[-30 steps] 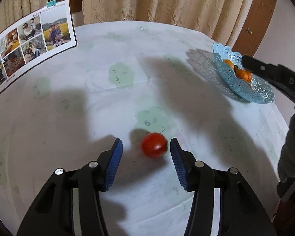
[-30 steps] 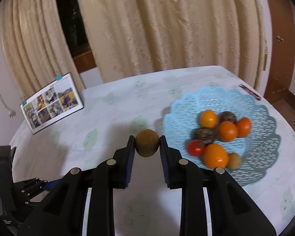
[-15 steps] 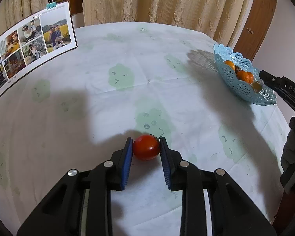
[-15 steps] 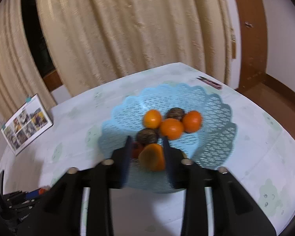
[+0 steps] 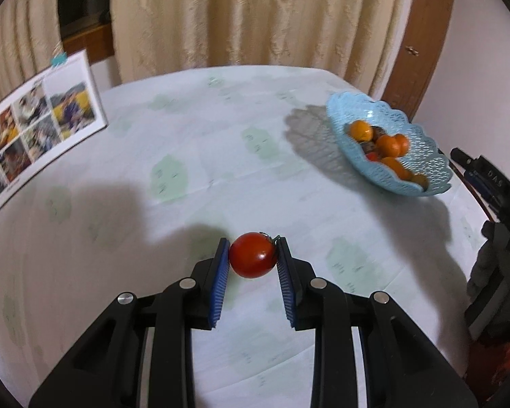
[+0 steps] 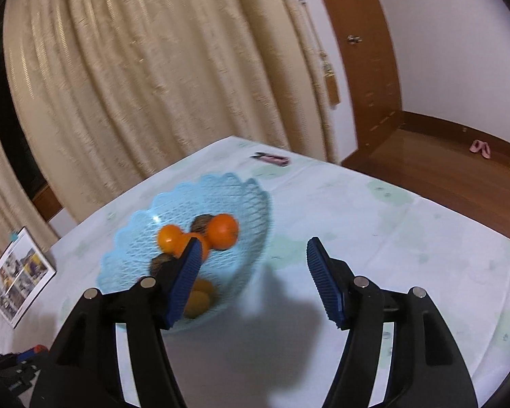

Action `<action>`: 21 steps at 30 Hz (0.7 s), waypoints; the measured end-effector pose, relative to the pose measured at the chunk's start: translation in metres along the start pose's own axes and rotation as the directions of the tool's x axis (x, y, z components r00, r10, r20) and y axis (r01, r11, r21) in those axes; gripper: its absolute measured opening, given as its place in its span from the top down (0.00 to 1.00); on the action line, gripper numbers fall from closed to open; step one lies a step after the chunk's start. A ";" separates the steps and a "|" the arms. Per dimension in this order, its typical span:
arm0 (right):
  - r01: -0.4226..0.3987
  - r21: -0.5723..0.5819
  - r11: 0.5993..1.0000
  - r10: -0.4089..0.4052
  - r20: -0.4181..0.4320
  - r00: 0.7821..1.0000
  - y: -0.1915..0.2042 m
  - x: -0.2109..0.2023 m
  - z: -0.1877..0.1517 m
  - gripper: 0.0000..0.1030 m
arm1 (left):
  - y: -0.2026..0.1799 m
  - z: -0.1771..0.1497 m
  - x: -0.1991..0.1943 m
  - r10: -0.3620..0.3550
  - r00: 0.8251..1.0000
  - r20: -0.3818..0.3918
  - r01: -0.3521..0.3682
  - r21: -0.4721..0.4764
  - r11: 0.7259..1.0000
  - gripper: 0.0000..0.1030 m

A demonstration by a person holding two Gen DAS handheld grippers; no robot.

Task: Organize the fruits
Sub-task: 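Grasp the small red tomato with the left tool while the right drops the yellow fruit in the basket, then lower the small red tomato into the basket and open the left tool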

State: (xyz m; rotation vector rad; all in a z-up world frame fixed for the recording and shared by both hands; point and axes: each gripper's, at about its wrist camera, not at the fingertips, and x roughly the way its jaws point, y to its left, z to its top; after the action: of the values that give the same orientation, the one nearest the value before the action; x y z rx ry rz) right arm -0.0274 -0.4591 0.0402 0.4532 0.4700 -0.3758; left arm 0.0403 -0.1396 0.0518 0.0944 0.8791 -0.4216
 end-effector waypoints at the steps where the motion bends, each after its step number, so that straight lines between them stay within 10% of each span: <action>1: 0.007 0.004 1.000 -0.007 0.008 1.000 -0.003 -0.001 -0.001 0.36 | -0.005 0.003 0.000 -0.003 1.000 0.004 0.003 0.012 1.000 0.73; 21: -0.008 0.066 0.998 0.003 0.083 0.997 -0.018 -0.013 -0.009 0.30 | -0.123 0.072 0.022 -0.052 0.994 0.093 0.030 0.223 0.974 0.73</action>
State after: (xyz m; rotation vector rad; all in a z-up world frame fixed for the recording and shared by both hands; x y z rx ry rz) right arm -0.0495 -0.4664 0.0335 0.5009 0.3761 -0.4043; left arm 0.0562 -0.2768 0.0923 0.2591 0.7353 -0.5580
